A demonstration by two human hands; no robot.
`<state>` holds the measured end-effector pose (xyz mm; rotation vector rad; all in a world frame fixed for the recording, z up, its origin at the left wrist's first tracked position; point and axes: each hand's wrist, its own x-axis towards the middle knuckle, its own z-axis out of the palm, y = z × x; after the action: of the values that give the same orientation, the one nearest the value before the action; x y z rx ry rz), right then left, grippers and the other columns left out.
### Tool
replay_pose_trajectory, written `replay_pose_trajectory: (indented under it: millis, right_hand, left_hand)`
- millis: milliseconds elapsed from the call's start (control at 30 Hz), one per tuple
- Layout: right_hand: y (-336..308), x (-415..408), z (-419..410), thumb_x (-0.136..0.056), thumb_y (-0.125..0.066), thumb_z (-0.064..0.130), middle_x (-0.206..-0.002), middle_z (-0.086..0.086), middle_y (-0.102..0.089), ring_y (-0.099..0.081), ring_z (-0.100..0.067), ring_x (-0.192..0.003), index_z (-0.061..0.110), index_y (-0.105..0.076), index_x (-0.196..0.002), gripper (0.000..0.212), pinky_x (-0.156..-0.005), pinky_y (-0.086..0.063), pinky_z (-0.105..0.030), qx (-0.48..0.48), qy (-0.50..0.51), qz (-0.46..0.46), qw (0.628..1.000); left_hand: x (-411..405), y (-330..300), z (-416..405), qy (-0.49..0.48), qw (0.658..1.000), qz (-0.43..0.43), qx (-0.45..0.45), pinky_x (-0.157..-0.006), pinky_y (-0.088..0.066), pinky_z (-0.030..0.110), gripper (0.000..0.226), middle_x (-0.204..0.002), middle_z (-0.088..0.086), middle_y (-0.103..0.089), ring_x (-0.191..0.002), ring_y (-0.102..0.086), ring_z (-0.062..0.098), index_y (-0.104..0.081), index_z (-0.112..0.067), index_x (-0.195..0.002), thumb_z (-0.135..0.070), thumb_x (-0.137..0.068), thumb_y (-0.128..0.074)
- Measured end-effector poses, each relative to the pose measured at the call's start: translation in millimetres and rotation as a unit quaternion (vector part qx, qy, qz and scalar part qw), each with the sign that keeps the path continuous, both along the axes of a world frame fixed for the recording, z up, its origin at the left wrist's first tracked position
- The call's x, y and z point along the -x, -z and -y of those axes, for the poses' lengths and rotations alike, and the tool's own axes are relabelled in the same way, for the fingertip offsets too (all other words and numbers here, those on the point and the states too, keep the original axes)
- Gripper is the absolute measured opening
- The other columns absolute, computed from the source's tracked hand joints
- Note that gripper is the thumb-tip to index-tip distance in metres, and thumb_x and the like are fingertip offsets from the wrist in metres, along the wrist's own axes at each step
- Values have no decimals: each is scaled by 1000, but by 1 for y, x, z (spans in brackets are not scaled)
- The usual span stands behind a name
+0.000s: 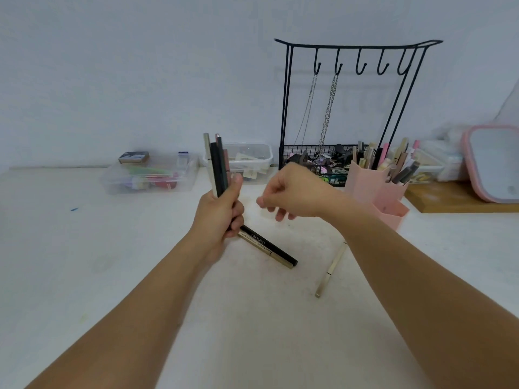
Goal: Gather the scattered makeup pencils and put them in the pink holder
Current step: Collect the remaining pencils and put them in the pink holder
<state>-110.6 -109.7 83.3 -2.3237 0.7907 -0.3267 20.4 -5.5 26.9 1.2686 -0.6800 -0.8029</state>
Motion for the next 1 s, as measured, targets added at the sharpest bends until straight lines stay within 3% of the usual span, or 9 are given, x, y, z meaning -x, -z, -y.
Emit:
replay_pose_trajectory:
  millis: [100,167,333,467,600,700,833,1000]
  right_hand:
    - [7,-2,-6,-85,-75,39,-83,-9,-77,-73,-17,-62,2,-72,-89,38,-53,-55,-24,-22,-17,-175,984]
    - [13,-5,-11,-80,-80,43,-79,-10,-77,-68,-18,-58,-1,-72,-87,46,-53,-53,-24,-16,-20,-239,971]
    - [15,-7,-14,-80,-80,34,-61,-9,-62,-52,-21,-52,4,-64,-71,35,-48,-42,-23,-42,-20,-257,965]
    - [18,-8,-17,-81,-78,27,-54,-9,-58,-45,-19,-45,1,-65,-72,30,-44,-39,-21,-61,-35,-260,963]
    - [9,-2,-12,-85,-77,25,-64,-8,-65,-55,-15,-48,-2,-69,-80,28,-45,-47,-22,-83,-38,-179,980]
    - [-9,9,-1,-90,-72,20,-67,-7,-68,-60,-13,-52,4,-68,-77,22,-47,-49,-21,-111,-28,-51,992]
    - [-22,12,1,-96,-64,12,-74,-12,-70,-63,-16,-58,5,-68,-84,14,-50,-51,-21,-198,-39,125,972]
    - [-20,6,-7,-93,-67,13,-71,-11,-69,-64,-17,-61,4,-70,-79,17,-54,-52,-23,-197,-64,150,967]
  left_hand:
    - [-4,3,1,-48,999,-16,-5,-40,-31,23,36,-53,-1,-44,-43,-49,15,-48,-19,-81,-47,-97,-64]
    - [-5,4,2,-65,998,-23,-5,-41,-38,24,35,-52,-1,-46,-44,-52,15,-50,-18,-82,-46,-97,-64]
    - [-5,3,3,-75,997,-22,-8,-43,-42,25,40,-49,-3,-39,-44,-47,16,-45,-17,-74,-44,-99,-61]
    - [-6,3,3,-68,997,-4,-29,-46,-27,25,42,-46,-7,-33,-40,-34,13,-42,-19,-72,-44,-98,-62]
    - [-4,2,1,-38,998,-31,-25,-44,-19,25,43,-49,-7,-27,-43,-23,12,-40,-22,-70,-46,-94,-68]
    - [0,0,0,9,998,-57,-1,-40,-20,22,45,-51,-8,-24,-44,-21,10,-43,-23,-73,-58,-84,-70]
    - [7,-1,0,71,996,-51,34,-37,-19,19,55,-56,-5,-24,-43,-20,8,-47,-19,-81,-66,-68,-74]
    - [10,4,0,127,991,-1,48,-34,-21,17,48,-58,-4,-40,-41,-29,6,-48,-15,-81,-48,-71,-82]
